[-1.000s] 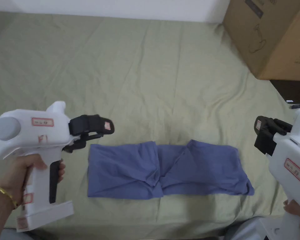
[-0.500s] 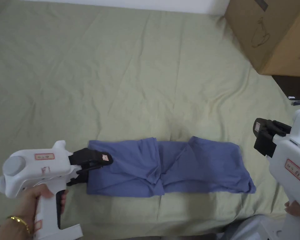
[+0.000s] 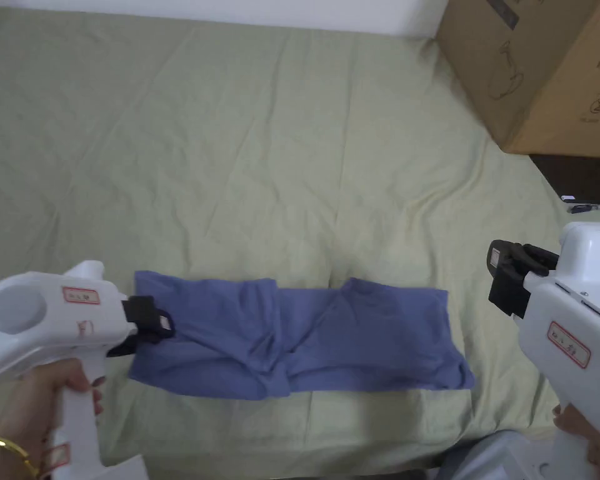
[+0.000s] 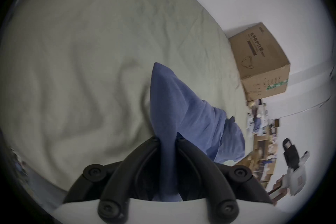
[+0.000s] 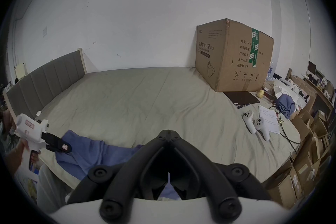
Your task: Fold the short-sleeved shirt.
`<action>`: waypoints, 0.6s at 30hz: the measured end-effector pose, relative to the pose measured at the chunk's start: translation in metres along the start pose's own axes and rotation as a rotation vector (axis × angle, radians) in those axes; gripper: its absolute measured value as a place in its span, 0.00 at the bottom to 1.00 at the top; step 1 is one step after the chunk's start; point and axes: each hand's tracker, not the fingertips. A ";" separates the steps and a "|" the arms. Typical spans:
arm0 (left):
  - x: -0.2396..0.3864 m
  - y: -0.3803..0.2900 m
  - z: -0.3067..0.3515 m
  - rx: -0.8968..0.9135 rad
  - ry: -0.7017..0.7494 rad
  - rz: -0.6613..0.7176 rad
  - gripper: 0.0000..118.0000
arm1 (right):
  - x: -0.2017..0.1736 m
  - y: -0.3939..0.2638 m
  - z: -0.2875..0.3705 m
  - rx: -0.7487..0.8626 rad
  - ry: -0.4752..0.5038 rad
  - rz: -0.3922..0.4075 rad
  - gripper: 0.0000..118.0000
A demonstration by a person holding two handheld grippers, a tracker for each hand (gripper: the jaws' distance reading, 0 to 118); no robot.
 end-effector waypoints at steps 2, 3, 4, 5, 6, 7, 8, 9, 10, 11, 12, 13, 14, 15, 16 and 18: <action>-0.009 0.011 0.023 0.037 0.141 -0.022 0.06 | 0.000 0.000 0.001 0.003 0.004 0.000 0.00; -0.015 0.017 0.035 0.062 0.189 -0.037 0.06 | 0.000 0.000 0.001 0.006 0.005 0.000 0.00; -0.017 0.020 0.045 0.092 0.238 -0.053 0.06 | 0.001 0.000 0.002 0.009 0.007 -0.002 0.00; -0.018 0.025 0.058 0.141 0.336 -0.095 0.06 | 0.001 0.000 0.002 0.013 0.011 -0.009 0.00; -0.016 0.027 0.067 0.168 0.401 -0.127 0.06 | 0.001 0.000 0.003 0.015 0.016 -0.015 0.00; -0.014 0.030 0.075 0.201 0.451 -0.165 0.06 | 0.001 -0.001 0.003 0.017 0.021 -0.019 0.00; -0.008 0.030 0.081 0.229 0.492 -0.200 0.06 | 0.001 -0.002 0.003 0.020 0.024 -0.022 0.00; -0.001 0.027 0.083 0.217 0.498 -0.218 0.06 | 0.000 -0.002 0.003 0.021 0.024 -0.023 0.00; 0.008 0.025 0.085 0.226 0.513 -0.253 0.06 | 0.000 -0.003 0.003 0.022 0.029 -0.025 0.00; 0.016 0.023 0.084 0.228 0.512 -0.282 0.06 | -0.001 -0.003 0.003 0.022 0.033 -0.030 0.00; 0.025 0.019 0.082 0.217 0.487 -0.303 0.06 | 0.001 -0.004 0.002 0.024 0.035 -0.033 0.00; 0.036 0.014 0.079 0.216 0.482 -0.332 0.06 | 0.002 -0.005 0.002 0.026 0.038 -0.035 0.00; 0.048 0.009 0.073 0.186 0.430 -0.366 0.06 | 0.002 -0.006 0.003 0.029 0.040 -0.036 0.00; 0.058 0.004 0.068 0.174 0.412 -0.394 0.06 | 0.002 -0.006 0.004 0.032 0.043 -0.037 0.00; 0.070 -0.001 0.063 0.165 0.391 -0.414 0.06 | 0.003 -0.007 0.004 0.033 0.043 -0.036 0.00; 0.091 -0.008 0.051 0.139 0.324 -0.446 0.06 | 0.005 -0.008 0.006 0.035 0.044 -0.030 0.00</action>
